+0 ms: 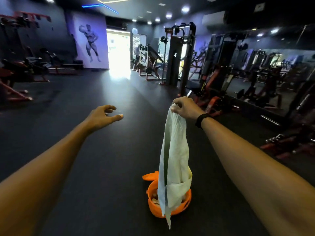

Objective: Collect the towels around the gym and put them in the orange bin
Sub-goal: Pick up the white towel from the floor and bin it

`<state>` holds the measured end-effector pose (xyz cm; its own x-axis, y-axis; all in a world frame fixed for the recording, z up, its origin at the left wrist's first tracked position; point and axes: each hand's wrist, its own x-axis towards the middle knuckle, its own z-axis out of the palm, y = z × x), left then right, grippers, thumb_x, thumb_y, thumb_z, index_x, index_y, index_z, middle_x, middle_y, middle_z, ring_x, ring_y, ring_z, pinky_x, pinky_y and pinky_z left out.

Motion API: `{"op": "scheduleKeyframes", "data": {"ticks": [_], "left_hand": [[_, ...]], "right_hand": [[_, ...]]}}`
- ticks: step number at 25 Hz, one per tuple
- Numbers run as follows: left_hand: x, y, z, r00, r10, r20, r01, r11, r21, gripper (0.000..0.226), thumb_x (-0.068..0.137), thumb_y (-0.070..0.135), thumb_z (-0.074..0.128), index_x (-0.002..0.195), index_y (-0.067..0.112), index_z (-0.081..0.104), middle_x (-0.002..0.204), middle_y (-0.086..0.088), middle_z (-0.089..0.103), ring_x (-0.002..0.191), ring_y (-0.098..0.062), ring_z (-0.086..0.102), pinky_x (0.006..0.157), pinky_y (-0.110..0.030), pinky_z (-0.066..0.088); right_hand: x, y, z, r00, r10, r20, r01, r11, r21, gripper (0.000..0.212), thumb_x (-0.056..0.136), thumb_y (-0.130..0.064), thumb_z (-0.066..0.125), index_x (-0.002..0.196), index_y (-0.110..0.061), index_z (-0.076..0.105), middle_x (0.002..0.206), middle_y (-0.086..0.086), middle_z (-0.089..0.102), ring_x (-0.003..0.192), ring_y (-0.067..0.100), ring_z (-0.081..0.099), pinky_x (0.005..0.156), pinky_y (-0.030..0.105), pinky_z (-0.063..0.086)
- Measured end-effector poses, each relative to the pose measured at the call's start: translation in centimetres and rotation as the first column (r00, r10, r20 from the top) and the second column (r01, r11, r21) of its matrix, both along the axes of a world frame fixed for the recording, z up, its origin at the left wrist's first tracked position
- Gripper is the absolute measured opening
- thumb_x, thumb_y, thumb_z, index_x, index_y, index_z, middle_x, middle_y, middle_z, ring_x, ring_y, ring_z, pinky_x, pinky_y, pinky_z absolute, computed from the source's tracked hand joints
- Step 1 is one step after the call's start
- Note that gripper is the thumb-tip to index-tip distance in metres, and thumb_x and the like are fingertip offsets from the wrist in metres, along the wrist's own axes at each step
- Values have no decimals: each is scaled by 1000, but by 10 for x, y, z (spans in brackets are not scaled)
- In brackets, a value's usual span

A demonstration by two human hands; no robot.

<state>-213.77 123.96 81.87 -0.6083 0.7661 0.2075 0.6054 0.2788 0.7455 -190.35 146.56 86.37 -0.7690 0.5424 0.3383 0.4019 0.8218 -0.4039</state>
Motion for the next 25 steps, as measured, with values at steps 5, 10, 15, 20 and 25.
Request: {"op": "scheduleKeyframes", "data": {"ticks": [5,10,15,20,25], "left_hand": [[19,105,-22,994,-104,-16,104,994,-22,57,83,41,68,132,16,52,135,-10,53,122,-27,51,96,-38,44],[15,221,-35,990,-139,23,140,990,-18,57,82,40,70,131,14,55,133,-10,55,120,-27,53,97,-38,45],[5,301,-33,989,-150,11,150,988,-40,58,83,41,69,132,13,54,133,-10,55,119,-25,54,97,-37,46],[-2,360,-24,992,-128,-16,127,991,-36,57,83,42,68,131,13,55,131,-9,55,118,-24,54,94,-34,45],[23,421,-21,985,-164,-57,163,986,-25,50,78,45,72,119,18,64,120,-5,65,107,-16,63,94,-39,53]], "right_hand": [[35,74,-18,997,24,67,-24,1000,-5,15,90,-18,63,92,-5,70,91,11,69,89,19,63,77,26,43],[33,168,-37,992,29,124,-21,997,-70,13,85,-21,69,87,-8,73,85,8,70,84,19,63,77,35,50],[14,246,-42,992,59,114,-50,995,-85,16,84,-24,71,80,-8,71,81,9,69,77,17,63,73,35,51],[-15,306,-50,989,135,54,-127,983,-132,17,77,-23,78,78,-8,70,80,9,70,71,10,60,71,35,53],[-40,363,-58,969,244,-48,-248,934,-257,46,65,-16,87,92,-13,49,72,7,66,62,14,59,56,26,47]]}}
